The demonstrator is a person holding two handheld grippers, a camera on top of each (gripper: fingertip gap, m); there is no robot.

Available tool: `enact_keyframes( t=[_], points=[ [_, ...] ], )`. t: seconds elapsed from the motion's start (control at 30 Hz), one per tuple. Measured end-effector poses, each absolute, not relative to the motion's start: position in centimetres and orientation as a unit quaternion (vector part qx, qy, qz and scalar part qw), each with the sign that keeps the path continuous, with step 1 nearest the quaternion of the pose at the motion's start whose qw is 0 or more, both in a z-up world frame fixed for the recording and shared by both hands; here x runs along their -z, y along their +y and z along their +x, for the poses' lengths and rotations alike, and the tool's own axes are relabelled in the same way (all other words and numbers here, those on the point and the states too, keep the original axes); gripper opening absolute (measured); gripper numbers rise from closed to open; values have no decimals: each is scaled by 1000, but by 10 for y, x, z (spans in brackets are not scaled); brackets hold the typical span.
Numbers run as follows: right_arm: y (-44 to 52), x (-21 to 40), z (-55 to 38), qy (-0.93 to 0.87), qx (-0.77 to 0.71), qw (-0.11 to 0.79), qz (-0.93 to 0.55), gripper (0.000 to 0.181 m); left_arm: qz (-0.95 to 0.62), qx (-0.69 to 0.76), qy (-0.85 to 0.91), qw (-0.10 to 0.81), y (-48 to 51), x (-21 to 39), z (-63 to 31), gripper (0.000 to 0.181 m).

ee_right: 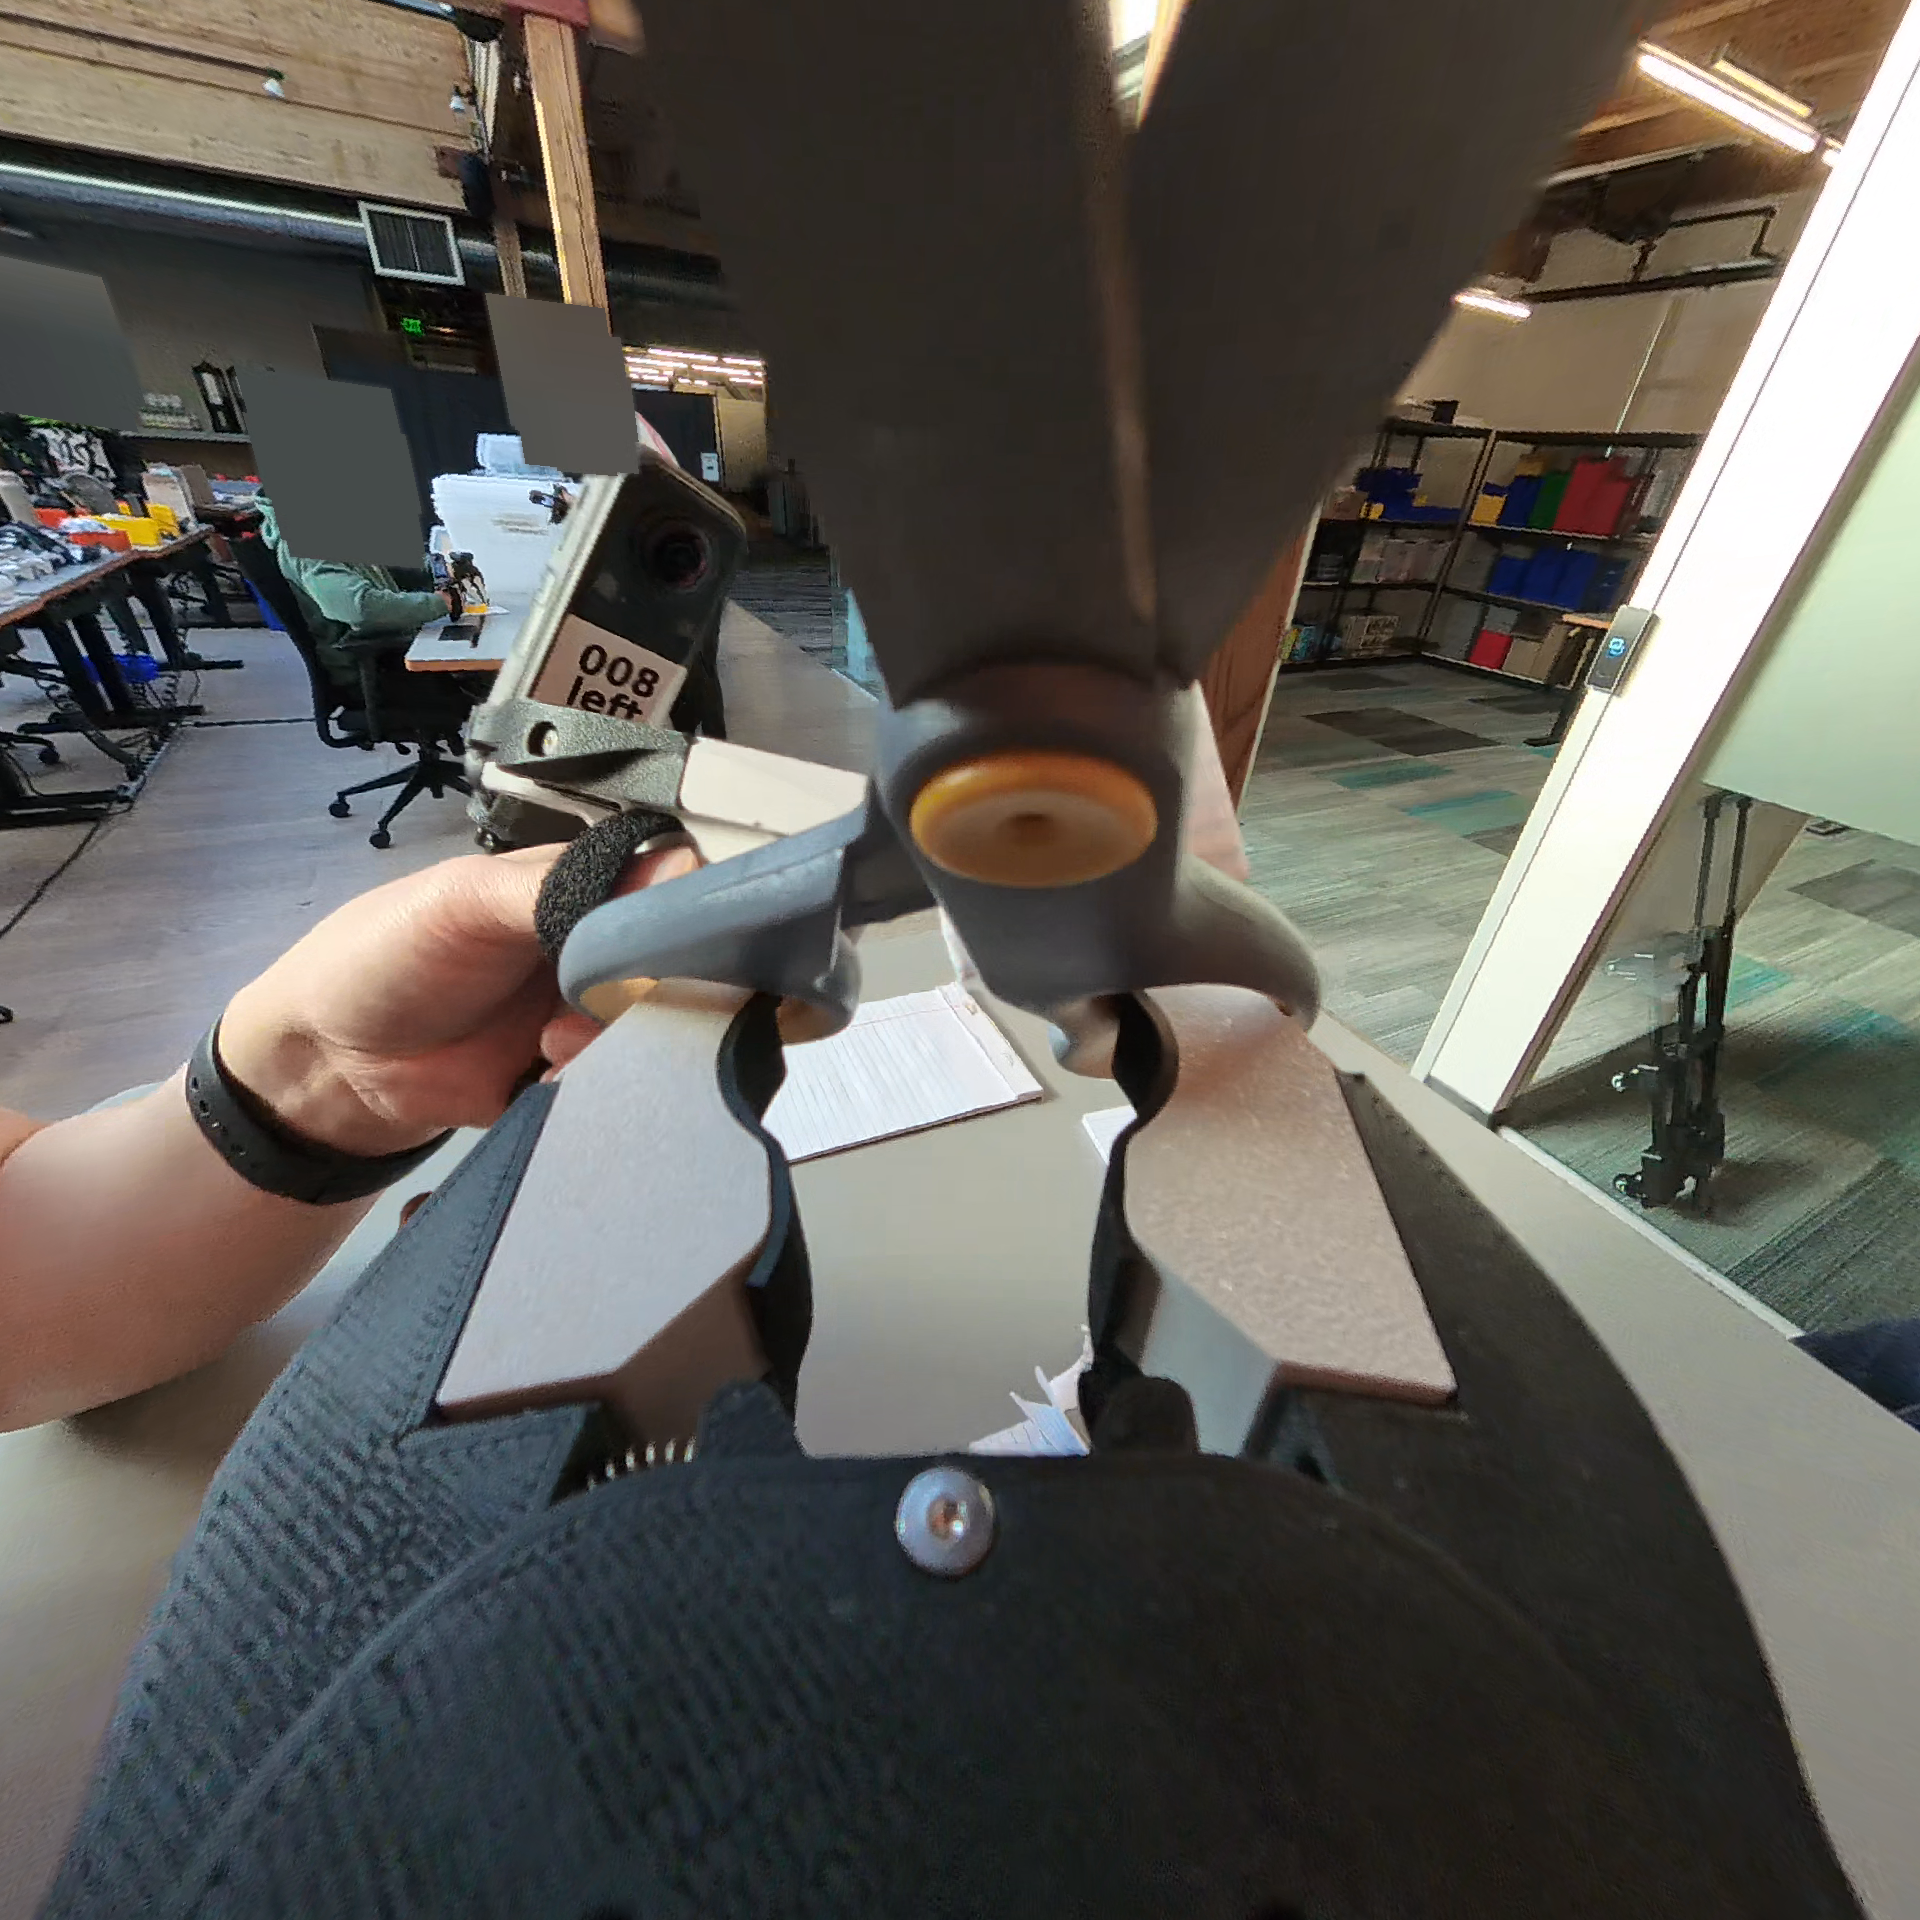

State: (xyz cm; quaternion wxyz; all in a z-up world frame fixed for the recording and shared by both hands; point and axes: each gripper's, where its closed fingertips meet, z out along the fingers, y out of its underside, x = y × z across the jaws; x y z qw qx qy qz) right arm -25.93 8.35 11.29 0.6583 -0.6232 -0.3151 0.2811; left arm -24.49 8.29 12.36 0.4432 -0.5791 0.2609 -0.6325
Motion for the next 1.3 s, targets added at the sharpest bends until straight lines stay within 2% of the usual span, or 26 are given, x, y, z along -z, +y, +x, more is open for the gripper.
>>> enact_keyframes(
  t=[0.07,0.2,0.4,0.63,0.93,1.0,1.17,1.3],
  points=[
    [89,-103,-252,-305,-282,633,-653,61,-611,564,309,462,91,-114,-251,0],
    [101,-64,-246,-312,-270,559,-719,52,-739,272,397,472,136,-55,-290,0],
    [103,-56,-256,-301,-320,539,-718,51,-763,-13,387,518,183,-44,-349,0],
    [111,-54,-246,-282,-280,548,-736,51,-748,-56,369,549,187,-56,-355,0],
    [118,-52,-240,-263,-256,558,-744,51,-742,-15,369,560,182,-62,-348,0],
    [117,-49,-241,-271,-248,552,-749,51,-740,84,375,552,172,-63,-332,0],
    [95,-27,-277,-337,-303,473,-756,51,-678,474,332,454,129,-96,-311,0],
    [61,-24,-326,-383,-436,399,-710,51,-621,610,290,397,124,-115,-326,0]
  ],
)
